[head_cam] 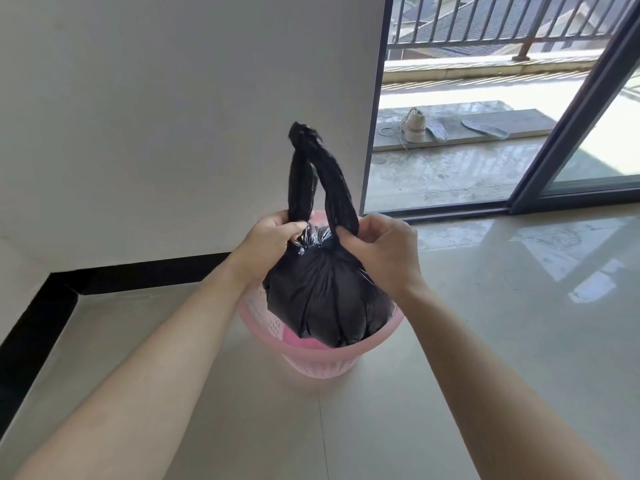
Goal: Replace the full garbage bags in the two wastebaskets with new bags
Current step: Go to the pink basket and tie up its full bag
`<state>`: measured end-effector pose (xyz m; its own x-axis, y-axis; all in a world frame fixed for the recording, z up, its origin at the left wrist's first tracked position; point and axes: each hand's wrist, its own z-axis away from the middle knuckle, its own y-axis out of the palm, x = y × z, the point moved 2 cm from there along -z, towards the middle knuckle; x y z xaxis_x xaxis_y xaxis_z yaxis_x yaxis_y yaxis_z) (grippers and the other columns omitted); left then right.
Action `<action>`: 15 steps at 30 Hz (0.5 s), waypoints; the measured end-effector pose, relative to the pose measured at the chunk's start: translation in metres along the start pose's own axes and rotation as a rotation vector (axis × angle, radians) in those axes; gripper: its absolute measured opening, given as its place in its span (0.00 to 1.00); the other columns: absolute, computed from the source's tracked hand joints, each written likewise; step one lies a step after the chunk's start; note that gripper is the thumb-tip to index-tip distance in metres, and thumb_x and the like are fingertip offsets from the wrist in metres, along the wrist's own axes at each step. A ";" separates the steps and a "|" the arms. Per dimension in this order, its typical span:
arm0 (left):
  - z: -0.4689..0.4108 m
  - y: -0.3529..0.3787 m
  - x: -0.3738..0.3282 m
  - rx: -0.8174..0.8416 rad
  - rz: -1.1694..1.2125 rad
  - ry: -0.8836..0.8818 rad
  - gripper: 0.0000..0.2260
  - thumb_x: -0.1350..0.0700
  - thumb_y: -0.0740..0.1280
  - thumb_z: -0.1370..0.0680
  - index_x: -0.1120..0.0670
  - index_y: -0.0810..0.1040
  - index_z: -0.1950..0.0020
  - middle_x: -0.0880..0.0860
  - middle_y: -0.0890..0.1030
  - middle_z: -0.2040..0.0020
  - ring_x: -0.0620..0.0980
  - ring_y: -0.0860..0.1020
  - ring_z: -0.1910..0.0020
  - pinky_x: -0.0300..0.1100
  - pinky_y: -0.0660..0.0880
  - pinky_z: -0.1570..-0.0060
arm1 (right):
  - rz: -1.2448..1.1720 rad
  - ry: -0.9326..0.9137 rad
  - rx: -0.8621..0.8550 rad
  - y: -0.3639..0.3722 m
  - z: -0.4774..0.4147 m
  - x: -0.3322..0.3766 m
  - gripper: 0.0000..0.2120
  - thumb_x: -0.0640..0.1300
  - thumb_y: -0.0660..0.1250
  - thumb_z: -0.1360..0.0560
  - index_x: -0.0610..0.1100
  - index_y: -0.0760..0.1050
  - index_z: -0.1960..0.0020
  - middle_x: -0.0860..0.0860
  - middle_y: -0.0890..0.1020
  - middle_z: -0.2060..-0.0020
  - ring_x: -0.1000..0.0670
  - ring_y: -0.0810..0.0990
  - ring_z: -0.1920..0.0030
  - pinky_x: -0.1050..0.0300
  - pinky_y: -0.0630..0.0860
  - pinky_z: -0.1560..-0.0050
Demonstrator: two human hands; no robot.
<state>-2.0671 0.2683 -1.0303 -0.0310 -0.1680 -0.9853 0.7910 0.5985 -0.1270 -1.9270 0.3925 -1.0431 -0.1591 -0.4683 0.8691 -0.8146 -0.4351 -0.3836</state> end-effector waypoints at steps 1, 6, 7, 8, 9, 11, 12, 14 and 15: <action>0.002 0.000 -0.002 0.051 0.004 -0.025 0.08 0.60 0.66 0.25 0.55 0.80 0.46 0.47 0.78 0.66 0.43 0.77 0.66 0.38 0.72 0.59 | 0.069 -0.047 0.010 -0.001 -0.001 0.002 0.14 0.49 0.78 0.31 0.46 0.76 0.70 0.56 0.78 0.74 0.56 0.74 0.72 0.64 0.72 0.65; 0.009 -0.003 -0.010 0.281 -0.123 0.104 0.11 0.54 0.72 0.24 0.49 0.80 0.43 0.46 0.84 0.48 0.45 0.81 0.44 0.44 0.73 0.40 | 0.296 -0.368 0.065 -0.002 -0.007 0.008 0.11 0.43 0.77 0.33 0.42 0.77 0.68 0.51 0.78 0.73 0.47 0.76 0.71 0.52 0.74 0.67; 0.009 -0.003 -0.009 0.280 -0.128 0.122 0.08 0.52 0.72 0.24 0.49 0.81 0.45 0.45 0.84 0.49 0.44 0.80 0.45 0.43 0.72 0.39 | 0.317 -0.432 0.093 -0.001 -0.007 0.009 0.10 0.41 0.76 0.33 0.42 0.76 0.68 0.51 0.77 0.73 0.46 0.75 0.71 0.51 0.74 0.68; 0.009 -0.003 -0.008 0.261 -0.122 0.132 0.10 0.49 0.71 0.24 0.49 0.82 0.44 0.45 0.84 0.48 0.43 0.80 0.43 0.43 0.71 0.38 | 0.332 -0.476 0.119 0.001 -0.007 0.009 0.09 0.41 0.75 0.33 0.42 0.76 0.68 0.52 0.76 0.72 0.46 0.75 0.71 0.50 0.74 0.69; 0.009 -0.004 -0.007 0.220 -0.101 0.125 0.13 0.46 0.71 0.24 0.49 0.81 0.42 0.45 0.84 0.45 0.43 0.80 0.41 0.43 0.71 0.36 | 0.343 -0.499 0.146 0.004 -0.007 0.009 0.09 0.41 0.75 0.32 0.43 0.76 0.67 0.53 0.74 0.71 0.46 0.74 0.71 0.49 0.75 0.69; 0.008 -0.003 -0.006 0.121 -0.020 0.072 0.16 0.43 0.68 0.24 0.50 0.82 0.41 0.46 0.85 0.46 0.41 0.81 0.45 0.40 0.73 0.40 | 0.334 -0.456 0.216 0.008 -0.006 0.005 0.09 0.47 0.74 0.30 0.44 0.79 0.64 0.54 0.77 0.69 0.48 0.76 0.68 0.48 0.76 0.66; 0.007 -0.003 -0.006 0.086 0.013 0.063 0.15 0.44 0.65 0.22 0.51 0.82 0.42 0.47 0.85 0.50 0.41 0.82 0.49 0.38 0.75 0.45 | 0.289 -0.385 0.255 0.008 -0.005 0.004 0.09 0.51 0.74 0.29 0.46 0.81 0.61 0.55 0.80 0.67 0.50 0.78 0.65 0.49 0.78 0.62; 0.006 -0.003 -0.007 0.051 0.084 0.057 0.17 0.46 0.61 0.18 0.57 0.81 0.42 0.49 0.85 0.55 0.43 0.83 0.54 0.34 0.76 0.54 | 0.132 -0.203 0.319 0.007 -0.003 0.001 0.12 0.58 0.73 0.30 0.52 0.83 0.52 0.57 0.84 0.61 0.55 0.83 0.60 0.52 0.81 0.54; 0.006 -0.003 -0.007 0.047 0.127 0.058 0.17 0.47 0.59 0.17 0.58 0.79 0.43 0.49 0.85 0.57 0.43 0.83 0.56 0.34 0.76 0.56 | 0.063 -0.133 0.339 0.007 -0.002 -0.001 0.12 0.59 0.73 0.29 0.55 0.83 0.49 0.59 0.85 0.59 0.57 0.83 0.57 0.55 0.81 0.51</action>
<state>-2.0660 0.2632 -1.0223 0.0364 -0.0468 -0.9982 0.8187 0.5743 0.0029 -1.9339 0.3917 -1.0457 -0.1112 -0.5884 0.8009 -0.5710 -0.6218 -0.5361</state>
